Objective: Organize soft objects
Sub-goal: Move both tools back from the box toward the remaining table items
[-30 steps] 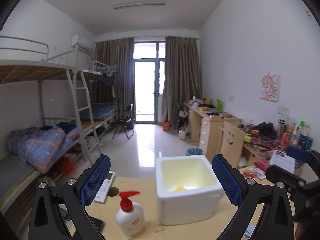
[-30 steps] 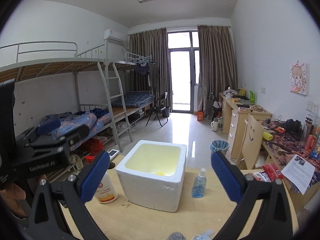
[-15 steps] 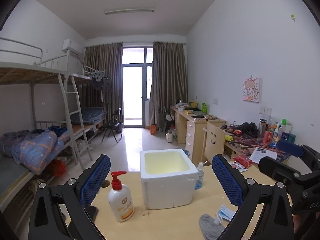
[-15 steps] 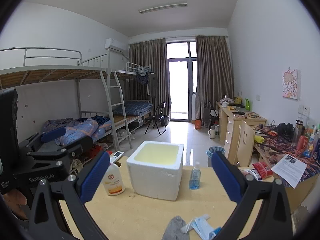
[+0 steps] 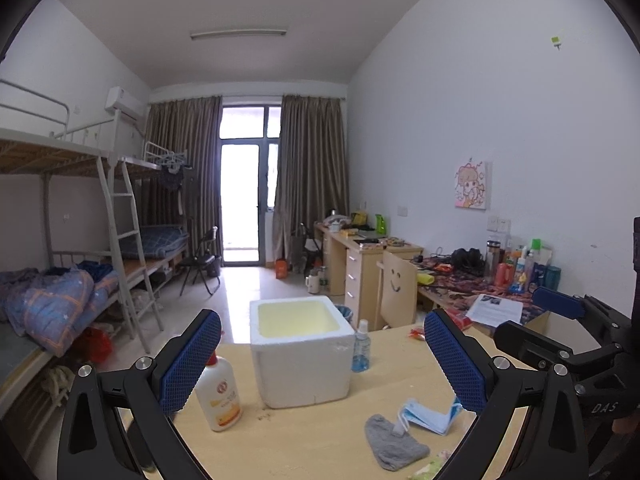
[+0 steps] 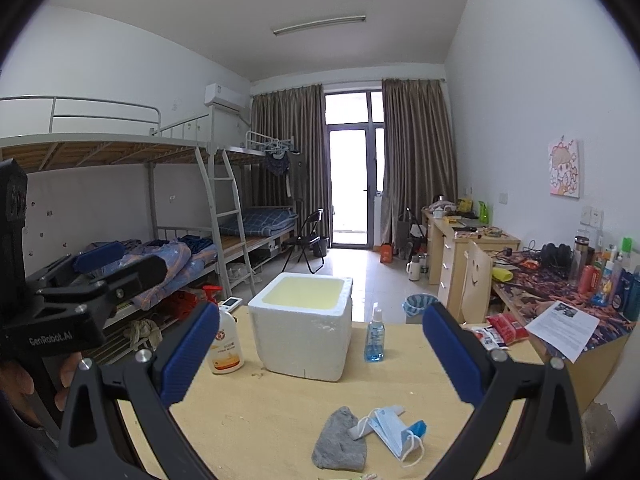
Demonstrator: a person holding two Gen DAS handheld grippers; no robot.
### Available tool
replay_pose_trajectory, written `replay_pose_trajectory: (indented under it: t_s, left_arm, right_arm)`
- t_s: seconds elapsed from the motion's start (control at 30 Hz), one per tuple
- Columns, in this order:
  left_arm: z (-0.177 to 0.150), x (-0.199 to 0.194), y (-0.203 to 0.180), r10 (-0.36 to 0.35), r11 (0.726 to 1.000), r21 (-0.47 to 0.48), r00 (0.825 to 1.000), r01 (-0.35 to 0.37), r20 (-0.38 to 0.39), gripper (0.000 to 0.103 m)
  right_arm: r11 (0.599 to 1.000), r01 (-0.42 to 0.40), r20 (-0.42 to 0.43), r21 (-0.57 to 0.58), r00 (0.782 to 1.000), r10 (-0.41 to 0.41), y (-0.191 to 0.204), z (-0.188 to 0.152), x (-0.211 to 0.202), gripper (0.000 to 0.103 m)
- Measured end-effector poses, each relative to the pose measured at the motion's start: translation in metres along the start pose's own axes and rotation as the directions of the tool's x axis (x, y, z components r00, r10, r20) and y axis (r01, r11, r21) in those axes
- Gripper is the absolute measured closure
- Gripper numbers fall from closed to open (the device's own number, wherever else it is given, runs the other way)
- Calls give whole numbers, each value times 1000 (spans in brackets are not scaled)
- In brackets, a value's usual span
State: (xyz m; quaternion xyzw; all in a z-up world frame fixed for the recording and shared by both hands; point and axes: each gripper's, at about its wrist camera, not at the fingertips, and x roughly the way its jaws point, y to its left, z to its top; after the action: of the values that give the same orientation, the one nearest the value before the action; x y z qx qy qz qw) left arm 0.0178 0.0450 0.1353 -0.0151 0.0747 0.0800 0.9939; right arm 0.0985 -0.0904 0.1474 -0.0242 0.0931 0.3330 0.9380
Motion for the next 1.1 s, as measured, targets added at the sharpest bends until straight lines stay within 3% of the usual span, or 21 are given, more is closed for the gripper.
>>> replay_pose_trajectory:
  t_s: [0.2,0.5,0.87,1.1]
  left_arm:
    - [-19,-4,-2,-37,999,1,999,37,2,1]
    - [-47,-15,-5,-11,999,-39,999,13,43,1]
    - [-90,-4,-16,-99,995,-30,995,98,-26,1]
    - [-110,0,-24,-131,991,-18,991,131,-9,1]
  right_arm:
    - [1000,17,-6,-16,1000,-17,0,-22,-5,0]
    - [999,52,-17,-1,999,-52,-6,-54,-14,0]
    - [992,124,-49,10,991,-123,-19,-95,-20,0]
    - [989,145,-80,39,987,-142,-36,-114,-21,0]
